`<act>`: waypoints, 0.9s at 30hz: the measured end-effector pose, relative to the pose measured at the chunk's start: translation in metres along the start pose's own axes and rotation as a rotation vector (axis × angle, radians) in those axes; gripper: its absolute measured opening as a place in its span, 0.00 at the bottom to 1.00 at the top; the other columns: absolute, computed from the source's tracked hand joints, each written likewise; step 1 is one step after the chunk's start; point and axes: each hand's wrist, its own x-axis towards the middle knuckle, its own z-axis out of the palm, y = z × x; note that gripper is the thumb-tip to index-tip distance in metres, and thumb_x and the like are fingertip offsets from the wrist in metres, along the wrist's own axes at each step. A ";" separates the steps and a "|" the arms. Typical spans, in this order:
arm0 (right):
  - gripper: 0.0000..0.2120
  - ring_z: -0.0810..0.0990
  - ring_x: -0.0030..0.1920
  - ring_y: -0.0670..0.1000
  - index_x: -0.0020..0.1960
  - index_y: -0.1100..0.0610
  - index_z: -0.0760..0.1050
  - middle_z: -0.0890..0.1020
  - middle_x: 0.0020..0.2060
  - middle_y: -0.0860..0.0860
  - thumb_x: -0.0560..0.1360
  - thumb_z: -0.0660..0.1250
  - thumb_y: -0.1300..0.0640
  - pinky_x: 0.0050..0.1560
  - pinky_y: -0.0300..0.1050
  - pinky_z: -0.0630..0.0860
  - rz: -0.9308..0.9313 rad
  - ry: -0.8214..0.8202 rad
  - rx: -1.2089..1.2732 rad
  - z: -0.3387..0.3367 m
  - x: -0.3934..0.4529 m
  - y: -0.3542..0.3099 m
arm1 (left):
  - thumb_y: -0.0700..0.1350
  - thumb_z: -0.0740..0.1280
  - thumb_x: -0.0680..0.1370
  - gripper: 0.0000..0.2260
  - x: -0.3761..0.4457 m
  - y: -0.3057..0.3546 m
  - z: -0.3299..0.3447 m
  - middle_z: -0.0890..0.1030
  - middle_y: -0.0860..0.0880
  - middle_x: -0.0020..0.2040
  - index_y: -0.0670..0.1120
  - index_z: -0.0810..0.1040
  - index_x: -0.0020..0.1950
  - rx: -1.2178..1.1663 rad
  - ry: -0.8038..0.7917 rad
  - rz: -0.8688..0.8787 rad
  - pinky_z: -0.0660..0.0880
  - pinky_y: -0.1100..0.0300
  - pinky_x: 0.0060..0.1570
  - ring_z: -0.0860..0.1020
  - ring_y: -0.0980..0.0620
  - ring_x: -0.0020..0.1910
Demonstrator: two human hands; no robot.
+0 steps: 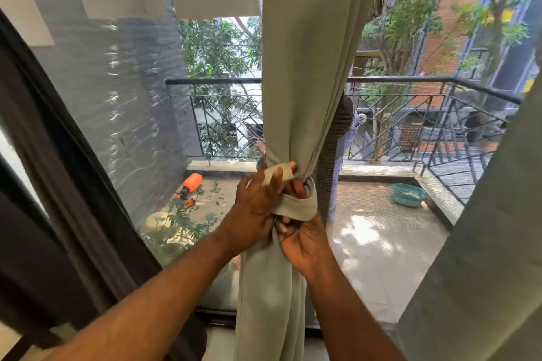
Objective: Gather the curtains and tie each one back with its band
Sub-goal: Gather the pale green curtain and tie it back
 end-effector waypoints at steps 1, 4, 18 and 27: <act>0.14 0.74 0.25 0.45 0.51 0.51 0.85 0.86 0.42 0.48 0.66 0.72 0.60 0.29 0.35 0.73 0.009 -0.020 -0.029 -0.001 0.001 -0.001 | 0.33 0.68 0.69 0.53 0.003 -0.001 -0.004 0.63 0.38 0.76 0.60 0.33 0.77 -0.100 -0.035 -0.052 0.70 0.40 0.63 0.69 0.34 0.69; 0.15 0.72 0.23 0.45 0.51 0.51 0.84 0.85 0.38 0.51 0.69 0.70 0.66 0.25 0.35 0.70 -0.014 -0.036 -0.196 0.003 0.006 -0.005 | 0.42 0.68 0.70 0.48 0.017 -0.003 -0.019 0.75 0.38 0.67 0.54 0.38 0.79 -0.042 -0.102 -0.044 0.77 0.50 0.51 0.78 0.37 0.56; 0.10 0.71 0.23 0.46 0.40 0.54 0.82 0.76 0.24 0.51 0.78 0.66 0.62 0.24 0.38 0.67 -0.240 0.124 -0.842 0.009 -0.006 -0.001 | 0.27 0.66 0.71 0.50 0.000 0.006 -0.009 0.60 0.48 0.77 0.58 0.38 0.78 -0.346 0.017 -0.251 0.63 0.53 0.71 0.64 0.46 0.72; 0.07 0.64 0.15 0.44 0.47 0.62 0.78 0.73 0.20 0.51 0.79 0.61 0.67 0.18 0.32 0.58 -0.106 0.096 -0.477 0.021 -0.005 -0.010 | 0.38 0.66 0.68 0.48 0.029 -0.002 -0.023 0.81 0.38 0.56 0.54 0.38 0.79 -0.063 -0.169 -0.015 0.74 0.50 0.37 0.75 0.39 0.38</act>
